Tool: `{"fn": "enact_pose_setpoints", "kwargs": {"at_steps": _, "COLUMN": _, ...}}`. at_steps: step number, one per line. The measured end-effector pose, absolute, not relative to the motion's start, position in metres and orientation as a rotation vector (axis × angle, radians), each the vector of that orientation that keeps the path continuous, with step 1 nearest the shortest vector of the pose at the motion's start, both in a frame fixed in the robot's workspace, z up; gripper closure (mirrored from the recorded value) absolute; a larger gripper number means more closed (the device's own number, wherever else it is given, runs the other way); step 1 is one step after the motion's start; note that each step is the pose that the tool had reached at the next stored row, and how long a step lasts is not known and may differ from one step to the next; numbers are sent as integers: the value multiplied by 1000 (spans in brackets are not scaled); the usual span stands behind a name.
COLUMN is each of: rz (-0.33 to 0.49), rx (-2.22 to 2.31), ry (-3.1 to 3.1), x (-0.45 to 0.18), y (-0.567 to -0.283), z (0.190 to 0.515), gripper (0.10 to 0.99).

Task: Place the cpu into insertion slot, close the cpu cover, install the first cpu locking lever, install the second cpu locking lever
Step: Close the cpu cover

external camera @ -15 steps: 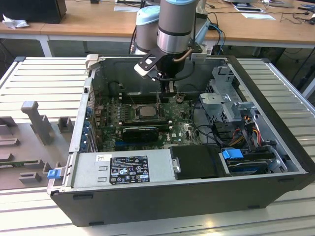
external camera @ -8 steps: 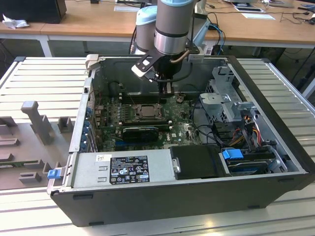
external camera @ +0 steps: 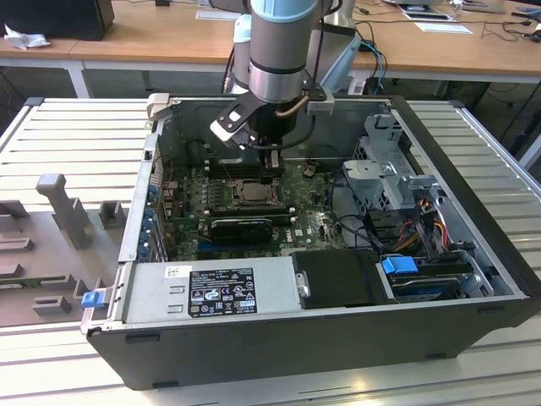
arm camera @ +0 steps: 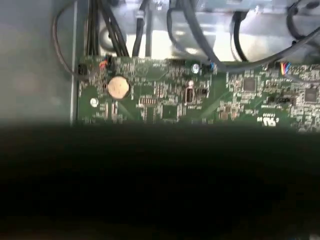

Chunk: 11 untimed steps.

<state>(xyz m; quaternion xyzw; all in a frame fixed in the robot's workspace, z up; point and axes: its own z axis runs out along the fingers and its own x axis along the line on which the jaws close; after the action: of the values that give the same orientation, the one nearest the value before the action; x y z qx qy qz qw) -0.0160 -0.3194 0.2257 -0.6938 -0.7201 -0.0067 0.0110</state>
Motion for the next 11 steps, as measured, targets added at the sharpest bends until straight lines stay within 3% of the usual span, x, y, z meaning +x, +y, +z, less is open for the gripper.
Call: {"fn": "enact_pose_setpoints", "kwargs": {"at_steps": 11, "rz": -22, "rx": -2149, "ry": -2260, "x": -50, "y": -319, "z": 216, "gripper": 980}}
